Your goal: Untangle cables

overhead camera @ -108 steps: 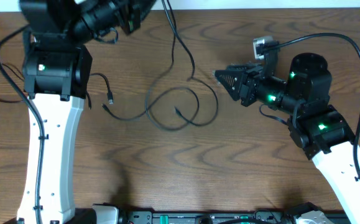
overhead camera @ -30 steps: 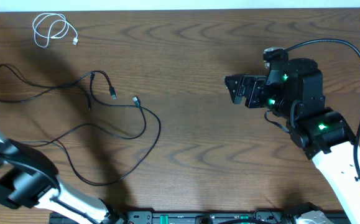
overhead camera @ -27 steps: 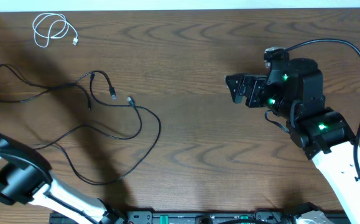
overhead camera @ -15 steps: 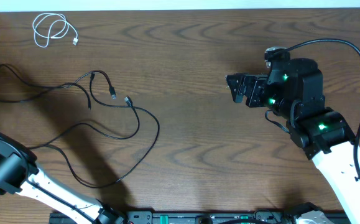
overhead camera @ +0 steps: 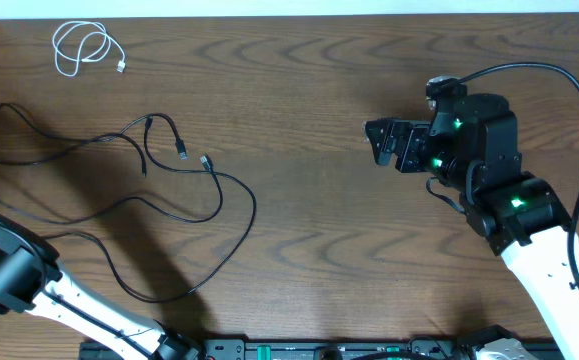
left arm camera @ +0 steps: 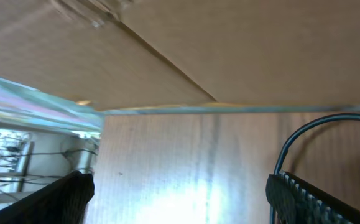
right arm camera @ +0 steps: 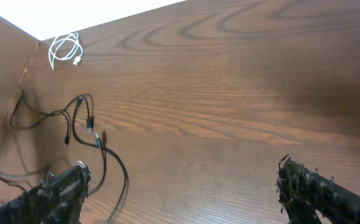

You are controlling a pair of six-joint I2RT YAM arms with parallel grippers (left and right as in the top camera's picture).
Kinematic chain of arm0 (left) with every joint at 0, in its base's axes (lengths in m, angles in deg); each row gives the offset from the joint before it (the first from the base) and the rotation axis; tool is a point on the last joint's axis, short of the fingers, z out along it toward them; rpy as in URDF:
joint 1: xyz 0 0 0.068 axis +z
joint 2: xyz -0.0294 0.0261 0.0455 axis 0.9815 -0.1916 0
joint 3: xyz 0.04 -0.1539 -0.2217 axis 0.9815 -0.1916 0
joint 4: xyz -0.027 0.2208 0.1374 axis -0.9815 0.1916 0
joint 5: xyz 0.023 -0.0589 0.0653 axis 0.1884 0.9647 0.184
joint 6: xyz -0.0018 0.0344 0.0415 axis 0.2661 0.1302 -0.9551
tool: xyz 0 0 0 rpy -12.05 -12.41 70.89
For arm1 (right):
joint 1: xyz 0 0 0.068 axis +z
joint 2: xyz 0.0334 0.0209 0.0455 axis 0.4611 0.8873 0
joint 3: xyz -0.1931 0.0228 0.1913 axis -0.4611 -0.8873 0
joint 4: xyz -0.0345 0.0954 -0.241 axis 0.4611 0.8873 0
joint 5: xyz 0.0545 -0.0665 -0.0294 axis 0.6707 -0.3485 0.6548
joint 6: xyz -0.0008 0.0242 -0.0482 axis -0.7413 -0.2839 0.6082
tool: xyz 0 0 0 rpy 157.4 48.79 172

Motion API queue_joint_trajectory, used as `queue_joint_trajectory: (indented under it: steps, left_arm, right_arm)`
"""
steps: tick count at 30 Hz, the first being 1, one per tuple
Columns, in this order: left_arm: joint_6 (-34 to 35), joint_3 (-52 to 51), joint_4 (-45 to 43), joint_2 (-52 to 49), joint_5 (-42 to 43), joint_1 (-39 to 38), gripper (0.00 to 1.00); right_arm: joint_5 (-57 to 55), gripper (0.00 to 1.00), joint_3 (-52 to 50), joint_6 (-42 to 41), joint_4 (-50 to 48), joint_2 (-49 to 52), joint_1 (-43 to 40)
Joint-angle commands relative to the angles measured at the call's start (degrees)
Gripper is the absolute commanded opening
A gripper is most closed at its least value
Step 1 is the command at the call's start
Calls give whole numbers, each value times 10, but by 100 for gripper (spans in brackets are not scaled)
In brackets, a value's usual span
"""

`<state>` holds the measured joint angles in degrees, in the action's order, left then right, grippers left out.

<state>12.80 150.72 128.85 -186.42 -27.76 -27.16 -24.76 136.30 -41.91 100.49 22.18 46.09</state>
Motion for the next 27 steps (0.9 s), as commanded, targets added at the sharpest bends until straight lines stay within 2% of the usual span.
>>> queue_joint_trajectory:
  steps: [1, 7, 11, 27]
  left_arm:
    - [12, 3, -10, 33, 69, -16, 94]
    - [12, 3, -49, 50, 191, -43, 72]
    - [10, -7, -50, 45, 202, -47, 63]
    - [6, -87, -78, -8, 218, 15, 62]
  right_arm:
    - [-8, 95, 3, 5, 4, 7, -3]
    - [-8, 95, 3, 5, 10, 12, -3]
    - [-8, 94, 3, 5, 12, 13, -2]
    - [-8, 94, 3, 4, 24, 13, -2]
